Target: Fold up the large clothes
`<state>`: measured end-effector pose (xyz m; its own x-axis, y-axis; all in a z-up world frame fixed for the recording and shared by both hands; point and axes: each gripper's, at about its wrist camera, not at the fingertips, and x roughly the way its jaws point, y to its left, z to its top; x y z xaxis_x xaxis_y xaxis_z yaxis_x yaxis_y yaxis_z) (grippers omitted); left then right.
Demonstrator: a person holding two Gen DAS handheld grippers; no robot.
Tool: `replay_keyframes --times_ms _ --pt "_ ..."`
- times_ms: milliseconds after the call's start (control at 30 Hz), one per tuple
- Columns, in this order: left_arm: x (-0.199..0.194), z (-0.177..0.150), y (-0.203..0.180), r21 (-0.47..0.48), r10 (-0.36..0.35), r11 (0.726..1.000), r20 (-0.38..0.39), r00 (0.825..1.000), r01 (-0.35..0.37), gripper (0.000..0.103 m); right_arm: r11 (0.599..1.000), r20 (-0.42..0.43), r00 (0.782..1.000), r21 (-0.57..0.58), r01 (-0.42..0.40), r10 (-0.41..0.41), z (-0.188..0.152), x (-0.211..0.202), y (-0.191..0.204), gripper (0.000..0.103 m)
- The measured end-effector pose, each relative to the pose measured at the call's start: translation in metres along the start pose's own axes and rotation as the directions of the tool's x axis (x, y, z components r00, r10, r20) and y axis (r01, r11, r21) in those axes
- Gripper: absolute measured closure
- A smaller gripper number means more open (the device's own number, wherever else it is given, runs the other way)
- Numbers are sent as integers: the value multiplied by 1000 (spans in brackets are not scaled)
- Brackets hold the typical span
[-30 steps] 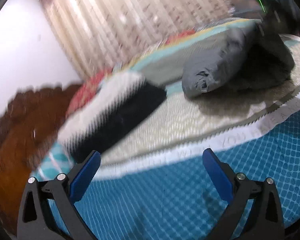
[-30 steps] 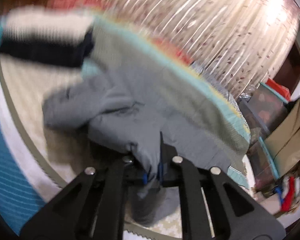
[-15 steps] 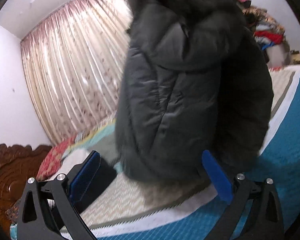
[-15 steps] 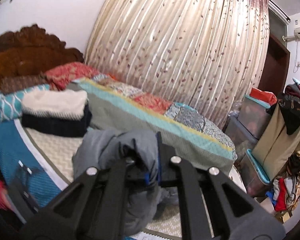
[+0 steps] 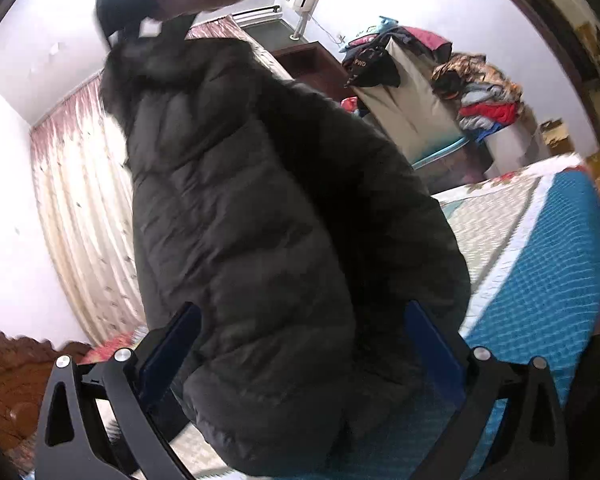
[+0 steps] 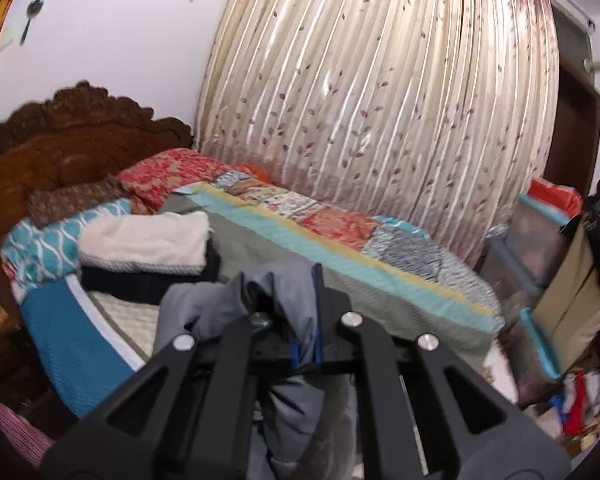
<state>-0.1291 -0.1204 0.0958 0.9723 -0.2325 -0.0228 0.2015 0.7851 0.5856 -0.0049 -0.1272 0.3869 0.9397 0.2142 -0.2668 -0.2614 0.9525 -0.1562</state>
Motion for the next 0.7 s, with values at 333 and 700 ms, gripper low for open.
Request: replay_keyframes --times_ms 333,700 --pt "57 -26 51 19 428 904 -78 900 -428 -10 993 89 994 99 -71 63 36 -50 -8 98" --pt "-17 -4 233 -252 420 869 -78 904 -426 58 995 143 987 79 63 -74 33 -97 -54 98"
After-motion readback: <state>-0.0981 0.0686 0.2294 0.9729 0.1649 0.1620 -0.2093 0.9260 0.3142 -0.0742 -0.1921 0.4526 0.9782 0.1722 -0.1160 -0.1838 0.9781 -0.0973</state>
